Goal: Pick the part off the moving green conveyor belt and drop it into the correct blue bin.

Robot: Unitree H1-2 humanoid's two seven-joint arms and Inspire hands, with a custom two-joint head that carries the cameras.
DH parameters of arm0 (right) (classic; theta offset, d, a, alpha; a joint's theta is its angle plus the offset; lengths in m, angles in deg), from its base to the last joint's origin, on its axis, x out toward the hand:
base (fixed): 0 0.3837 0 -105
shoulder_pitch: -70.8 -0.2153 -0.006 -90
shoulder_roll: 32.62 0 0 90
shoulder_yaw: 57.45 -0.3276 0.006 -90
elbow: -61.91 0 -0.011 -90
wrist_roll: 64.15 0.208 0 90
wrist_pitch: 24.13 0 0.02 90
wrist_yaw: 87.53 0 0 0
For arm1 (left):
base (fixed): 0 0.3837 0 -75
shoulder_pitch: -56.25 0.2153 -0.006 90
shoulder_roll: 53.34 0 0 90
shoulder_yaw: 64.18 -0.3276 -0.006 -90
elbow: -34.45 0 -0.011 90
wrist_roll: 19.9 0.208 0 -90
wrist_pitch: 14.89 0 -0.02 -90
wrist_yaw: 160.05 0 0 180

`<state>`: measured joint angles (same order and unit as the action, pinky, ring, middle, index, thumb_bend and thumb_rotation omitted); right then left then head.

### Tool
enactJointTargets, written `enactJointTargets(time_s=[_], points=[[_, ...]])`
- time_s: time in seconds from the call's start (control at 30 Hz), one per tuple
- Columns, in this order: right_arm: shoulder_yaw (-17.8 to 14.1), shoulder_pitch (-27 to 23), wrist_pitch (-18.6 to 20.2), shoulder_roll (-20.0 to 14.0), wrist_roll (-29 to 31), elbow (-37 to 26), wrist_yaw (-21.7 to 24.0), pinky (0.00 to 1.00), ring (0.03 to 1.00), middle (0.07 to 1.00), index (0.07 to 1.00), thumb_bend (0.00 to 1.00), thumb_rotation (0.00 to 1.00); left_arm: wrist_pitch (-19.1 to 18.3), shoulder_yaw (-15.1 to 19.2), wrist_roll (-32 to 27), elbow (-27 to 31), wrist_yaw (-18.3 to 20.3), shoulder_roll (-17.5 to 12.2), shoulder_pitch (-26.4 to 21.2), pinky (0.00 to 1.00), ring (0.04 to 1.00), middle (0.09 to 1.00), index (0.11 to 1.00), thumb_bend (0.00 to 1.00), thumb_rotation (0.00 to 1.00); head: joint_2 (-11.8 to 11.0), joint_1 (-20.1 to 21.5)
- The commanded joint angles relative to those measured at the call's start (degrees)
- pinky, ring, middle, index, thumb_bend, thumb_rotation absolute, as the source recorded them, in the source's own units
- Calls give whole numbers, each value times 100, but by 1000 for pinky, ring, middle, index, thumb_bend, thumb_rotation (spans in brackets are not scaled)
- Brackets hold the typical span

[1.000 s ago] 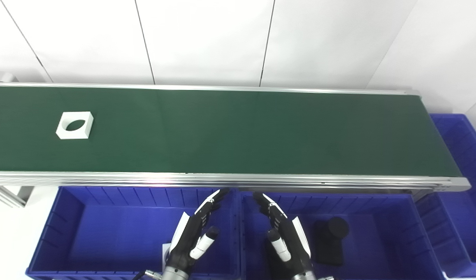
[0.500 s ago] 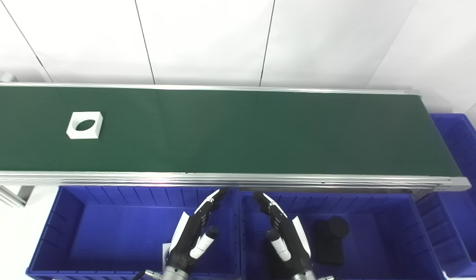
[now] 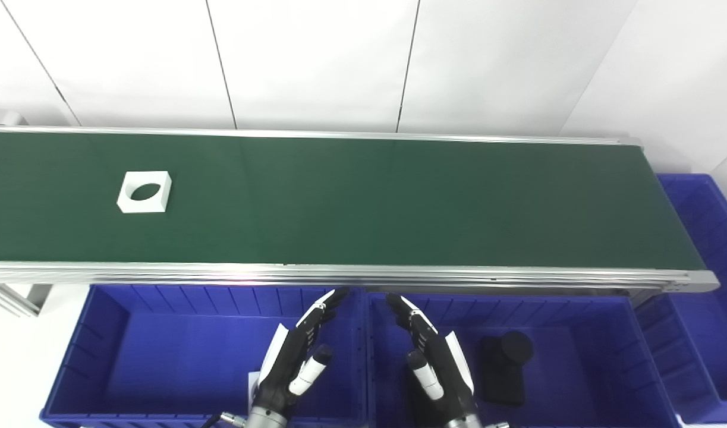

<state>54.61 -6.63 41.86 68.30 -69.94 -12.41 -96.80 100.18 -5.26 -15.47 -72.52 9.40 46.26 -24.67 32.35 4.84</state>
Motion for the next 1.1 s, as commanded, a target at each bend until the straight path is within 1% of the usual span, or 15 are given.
enactJointTargets(time_s=[0.0,0.03,0.07,0.1,0.13,0.17,0.33,0.5,0.63,0.87,1.07], points=[[52,-99,-291,16,-52,-70,-112,903,921,896,876,919,994,185,-44,110,70,-80,19,-114,893,918,908,861,833,1000,-46,-118],[65,-111,-291,-1,-54,-46,-134,900,919,897,877,914,996,185,-60,128,40,-107,24,-130,890,916,906,859,836,1000,-108,-213],[78,-119,-291,-13,-50,-32,-151,896,918,899,880,912,998,185,-74,137,22,-129,24,-141,886,913,903,856,841,1000,-108,-213],[87,-128,-291,-31,-27,-8,-143,895,918,900,881,912,999,185,-93,154,-4,-163,28,-152,885,912,902,855,843,1000,-189,-310],[96,-135,-291,-44,-10,8,-140,901,924,905,886,906,1000,185,-109,166,-20,-192,28,-160,878,907,898,850,841,1000,-189,-310],[110,-152,-291,-60,-2,43,-156,902,926,906,887,905,1000,185,-137,193,-45,-232,23,-172,876,906,896,848,841,1000,-267,-381],[175,-200,-291,-129,-14,118,-239,917,929,913,899,892,1000,185,-275,259,-175,-411,2,-232,848,891,888,843,826,994,-354,-470],[205,-208,-291,-174,37,117,-281,934,933,911,900,894,1000,185,-345,221,-234,-481,25,-270,839,888,884,838,847,975,-392,-539],[169,-187,-291,-173,116,127,-215,956,943,908,900,902,1000,185,-399,234,-270,-499,17,-296,834,884,884,843,857,975,-412,-590],[170,-182,-291,-212,84,116,-225,928,936,915,904,881,1000,185,-493,295,-272,-656,6,-322,825,880,884,843,849,970,-357,-753],[126,-162,-291,-232,119,103,-193,966,948,909,903,896,1000,185,-618,339,-328,-775,-2,-381,814,869,876,841,852,965,-338,-960]])
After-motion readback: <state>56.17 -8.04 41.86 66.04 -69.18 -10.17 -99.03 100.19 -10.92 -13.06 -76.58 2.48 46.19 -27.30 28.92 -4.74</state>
